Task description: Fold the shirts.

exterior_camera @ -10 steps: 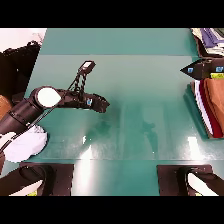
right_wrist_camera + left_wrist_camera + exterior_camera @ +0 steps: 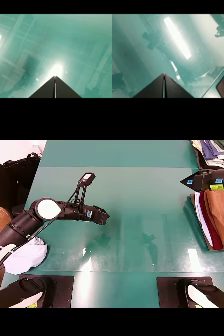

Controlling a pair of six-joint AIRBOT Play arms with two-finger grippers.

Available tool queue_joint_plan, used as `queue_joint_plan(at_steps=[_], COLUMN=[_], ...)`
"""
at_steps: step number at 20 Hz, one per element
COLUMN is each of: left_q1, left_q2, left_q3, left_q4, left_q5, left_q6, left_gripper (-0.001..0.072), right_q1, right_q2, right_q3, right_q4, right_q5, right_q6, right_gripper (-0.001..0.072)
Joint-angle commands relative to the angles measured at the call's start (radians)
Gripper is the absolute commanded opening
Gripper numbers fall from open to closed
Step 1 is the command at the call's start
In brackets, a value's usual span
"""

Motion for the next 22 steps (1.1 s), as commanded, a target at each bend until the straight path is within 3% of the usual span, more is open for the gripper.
queue_joint_plan(at_steps=[1, 7, 10, 14, 18, 20, 22], left_q1=[-0.001, -0.001, 0.005, 0.2, 0.436, 0.515, 0.591], left_q2=[0.001, 0.001, 0.002, 0.106, 0.306, 0.363, 0.372], left_q3=[0.001, 0.001, 0.012, 0.068, 0.067, 0.059, 0.031], left_q4=[-0.005, -0.02, -0.023, 0.046, 0.524, 0.736, 0.834], left_q5=[0.04, 0.157, 0.139, -0.159, -0.51, -0.641, -0.68], left_q6=[0.0, 0.0, 0.001, -0.082, -0.244, -0.269, -0.274], left_gripper=[0.0023, 0.0023, 0.0022, 0.0022, 0.0023, 0.005, 0.0581], right_q1=[0.001, 0.002, 0.002, 0.001, 0.0, 0.0, 0.001], right_q2=[0.001, 0.001, 0.001, 0.001, 0.001, 0.001, 0.001], right_q3=[0.001, 0.001, 0.001, 0.001, 0.001, 0.001, 0.001], right_q4=[0.001, 0.002, 0.002, 0.001, 0.001, 0.001, 0.002], right_q5=[0.004, 0.008, 0.017, 0.047, 0.063, 0.058, 0.05], right_q6=[0.001, 0.001, 0.001, 0.001, 0.001, 0.001, 0.001], right_gripper=[0.0015, 0.0015, 0.0015, 0.0015, 0.0015, 0.0015, 0.0015])
